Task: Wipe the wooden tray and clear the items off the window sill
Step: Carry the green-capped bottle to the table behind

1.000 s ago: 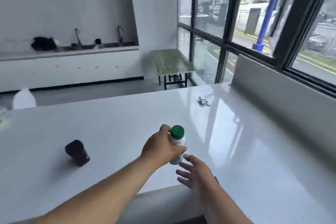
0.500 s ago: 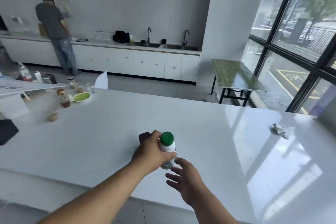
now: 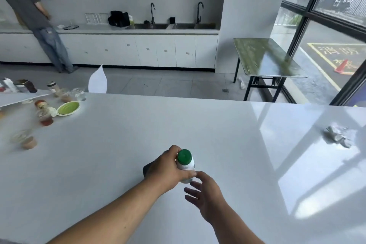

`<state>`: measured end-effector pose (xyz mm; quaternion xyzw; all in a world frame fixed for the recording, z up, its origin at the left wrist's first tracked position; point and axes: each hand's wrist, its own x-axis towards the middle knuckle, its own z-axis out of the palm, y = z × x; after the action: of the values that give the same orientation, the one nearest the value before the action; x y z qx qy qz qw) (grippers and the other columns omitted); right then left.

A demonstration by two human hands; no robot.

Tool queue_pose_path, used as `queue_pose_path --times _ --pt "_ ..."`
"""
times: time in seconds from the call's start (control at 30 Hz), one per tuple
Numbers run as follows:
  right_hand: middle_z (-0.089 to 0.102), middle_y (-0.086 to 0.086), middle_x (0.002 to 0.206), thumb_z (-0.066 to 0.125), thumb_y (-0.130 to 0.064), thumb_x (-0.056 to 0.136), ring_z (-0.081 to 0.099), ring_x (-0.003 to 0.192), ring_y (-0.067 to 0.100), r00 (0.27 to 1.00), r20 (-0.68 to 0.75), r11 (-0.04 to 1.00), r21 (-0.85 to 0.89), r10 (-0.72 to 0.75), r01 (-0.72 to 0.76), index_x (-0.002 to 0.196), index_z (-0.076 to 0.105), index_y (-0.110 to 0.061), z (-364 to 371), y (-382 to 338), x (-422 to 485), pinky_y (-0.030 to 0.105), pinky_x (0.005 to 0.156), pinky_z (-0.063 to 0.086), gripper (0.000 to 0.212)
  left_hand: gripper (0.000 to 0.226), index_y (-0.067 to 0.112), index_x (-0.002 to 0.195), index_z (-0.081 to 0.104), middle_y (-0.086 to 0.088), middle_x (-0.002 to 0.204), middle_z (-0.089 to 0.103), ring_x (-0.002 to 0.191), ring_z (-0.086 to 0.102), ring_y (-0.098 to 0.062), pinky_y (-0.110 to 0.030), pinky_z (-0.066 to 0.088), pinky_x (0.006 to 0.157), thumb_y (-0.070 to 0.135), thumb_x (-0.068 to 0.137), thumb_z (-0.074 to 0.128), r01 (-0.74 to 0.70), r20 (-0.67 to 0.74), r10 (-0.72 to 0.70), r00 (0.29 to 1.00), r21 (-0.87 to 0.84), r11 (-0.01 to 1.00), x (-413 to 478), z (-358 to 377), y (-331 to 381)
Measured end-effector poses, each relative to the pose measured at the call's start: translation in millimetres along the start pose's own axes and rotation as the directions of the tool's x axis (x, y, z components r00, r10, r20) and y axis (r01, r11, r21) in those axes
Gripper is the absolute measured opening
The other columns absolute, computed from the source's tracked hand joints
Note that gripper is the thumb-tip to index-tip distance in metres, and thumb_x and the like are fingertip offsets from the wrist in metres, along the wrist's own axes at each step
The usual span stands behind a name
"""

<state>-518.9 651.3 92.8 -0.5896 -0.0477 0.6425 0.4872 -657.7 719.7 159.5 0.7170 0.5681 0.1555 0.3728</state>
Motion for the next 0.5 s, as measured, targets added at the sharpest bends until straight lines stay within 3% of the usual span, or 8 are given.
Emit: queue_pose_path --times 0.07,0.27,0.43,0.5 --pt "0.068 0.014 0.121 0.064 -0.026 0.091 0.074 0.102 0.034 0.999 -0.029 0.999 0.020 0.034 -0.033 0.113 0.071 -0.016 -4 -6 34 0.041 0.074 0.063 0.025 0.064 0.046 0.099 0.052 0.027 0.094 0.070 0.084 0.064 0.009 -0.025 0.051 0.069 0.074 0.049 0.080 0.021 0.048 -0.022 0.999 0.011 1.000 35 13 -3" --pt "0.064 0.014 0.124 0.061 -0.027 0.092 0.074 0.102 0.035 0.988 -0.092 0.990 0.084 0.125 -0.118 0.118 0.069 -0.017 -16 -5 111 0.042 0.077 0.063 0.029 0.065 0.043 0.103 0.053 0.023 0.097 0.068 0.088 0.065 0.005 -0.026 0.052 0.072 0.071 0.050 0.080 0.077 0.165 -0.087 0.982 0.068 0.995 111 58 -27" --pt "0.065 0.015 0.125 0.065 -0.029 0.089 0.073 0.104 0.037 0.979 -0.115 0.985 0.057 0.167 -0.162 0.119 0.070 -0.016 -18 5 124 0.044 0.084 0.063 0.033 0.058 0.045 0.104 0.055 0.025 0.098 0.072 0.091 0.067 0.005 -0.032 0.058 0.085 0.065 0.059 0.086 0.139 0.270 -0.152 0.951 0.065 0.988 127 66 -53" --pt "0.065 0.011 0.129 0.067 -0.034 0.089 0.071 0.108 0.035 0.981 -0.112 0.987 0.002 0.160 -0.161 0.123 0.069 -0.018 -17 3 120 0.044 0.087 0.060 0.037 0.068 0.047 0.117 0.055 0.027 0.115 0.070 0.108 0.066 0.001 -0.033 0.056 0.096 0.065 0.060 0.089 0.134 0.335 -0.146 0.931 0.056 0.989 129 59 -57"
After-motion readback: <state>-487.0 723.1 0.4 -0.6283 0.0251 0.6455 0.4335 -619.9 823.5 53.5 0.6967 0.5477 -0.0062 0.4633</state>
